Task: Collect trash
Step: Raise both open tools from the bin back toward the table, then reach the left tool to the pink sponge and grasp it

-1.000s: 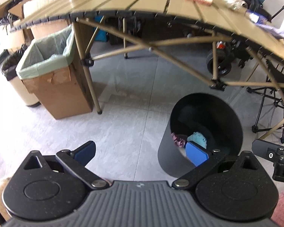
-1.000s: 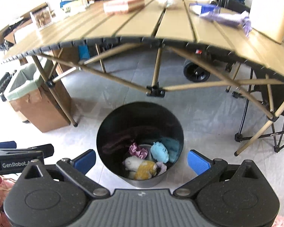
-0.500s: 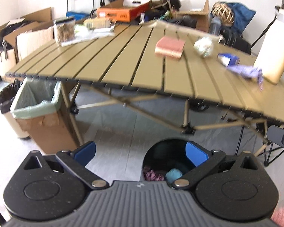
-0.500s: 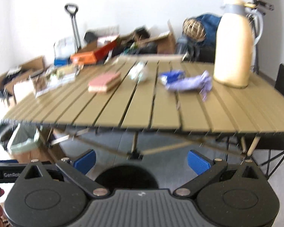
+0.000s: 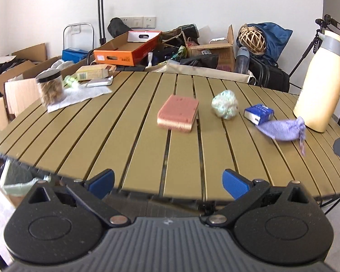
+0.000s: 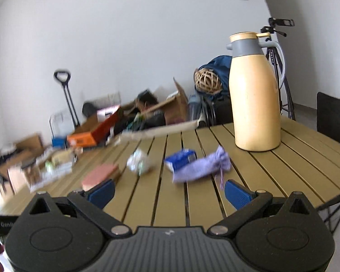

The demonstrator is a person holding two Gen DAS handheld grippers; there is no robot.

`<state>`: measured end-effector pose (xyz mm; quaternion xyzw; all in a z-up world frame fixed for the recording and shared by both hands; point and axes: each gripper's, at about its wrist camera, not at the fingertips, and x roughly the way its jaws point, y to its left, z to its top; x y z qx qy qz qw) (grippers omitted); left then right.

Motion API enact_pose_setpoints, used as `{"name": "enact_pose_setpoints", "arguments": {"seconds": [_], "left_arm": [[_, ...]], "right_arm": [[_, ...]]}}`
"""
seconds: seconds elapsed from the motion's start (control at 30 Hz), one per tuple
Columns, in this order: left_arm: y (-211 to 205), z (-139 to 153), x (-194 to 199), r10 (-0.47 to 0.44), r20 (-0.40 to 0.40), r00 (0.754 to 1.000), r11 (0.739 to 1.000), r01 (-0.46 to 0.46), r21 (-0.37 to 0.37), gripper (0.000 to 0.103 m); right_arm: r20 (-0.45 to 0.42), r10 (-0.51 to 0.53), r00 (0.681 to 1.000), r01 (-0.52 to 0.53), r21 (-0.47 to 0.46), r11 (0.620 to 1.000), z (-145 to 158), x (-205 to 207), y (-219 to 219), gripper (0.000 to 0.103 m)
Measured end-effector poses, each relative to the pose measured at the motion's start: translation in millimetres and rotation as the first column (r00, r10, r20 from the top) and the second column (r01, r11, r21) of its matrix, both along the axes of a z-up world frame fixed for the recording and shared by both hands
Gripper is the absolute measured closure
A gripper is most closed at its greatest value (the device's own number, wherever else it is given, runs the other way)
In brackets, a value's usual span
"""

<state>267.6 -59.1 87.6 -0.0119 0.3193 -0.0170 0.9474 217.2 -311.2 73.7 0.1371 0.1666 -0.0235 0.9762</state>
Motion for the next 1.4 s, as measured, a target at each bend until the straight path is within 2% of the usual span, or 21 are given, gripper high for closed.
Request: {"name": "enact_pose_setpoints", "arguments": {"seconds": [0.1,0.37,0.63,0.83,1.03,1.2,1.4], "left_arm": [[-3.6,1.1,24.7,-0.006,-0.01,1.0,1.0,0.006,-0.006,0.0],[-11.1,-2.5,84.7,-0.017,-0.004,1.0,1.0,0.017,-0.007,0.0],[-24.2,-10.9,147.3,-0.026,0.004,1.0,0.999,0.026,0.026,0.0],[-31.1,-30.1,192.7,-0.014,-0.056,0.998,0.999,0.016,0.036,0.0],[-27.4,-45.2,212.6,0.006,-0.085,0.996,0.999,-0.003,0.039,0.0],[-22.1,-53.0,219.3,0.023,-0.103,0.994,0.999,-0.02,0.029,0.0],[-22.2,-55.2,224.3,0.013,-0.101,0.995,1.0,-0.011,0.019,0.0]], "right_arm": [[0.019,-0.041,0.999,0.04,0.024,0.999,-1.5,22.2,-11.5,0.0],[0.037,-0.113,0.993,0.113,0.005,0.994,-12.7,82.0,-28.7,0.0],[-0.032,-0.2,0.979,0.201,0.029,0.979,-27.4,140.6,-51.4,0.0],[-0.103,-0.218,0.971,0.226,0.078,0.971,-41.2,169.8,-69.4,0.0],[-0.134,-0.19,0.972,0.205,0.102,0.973,-51.6,189.3,-77.7,0.0],[-0.152,-0.145,0.978,0.173,0.192,0.966,-56.3,198.2,-90.1,0.0],[-0.221,-0.154,0.963,0.178,0.096,0.979,-61.2,208.9,-83.1,0.0]]}}
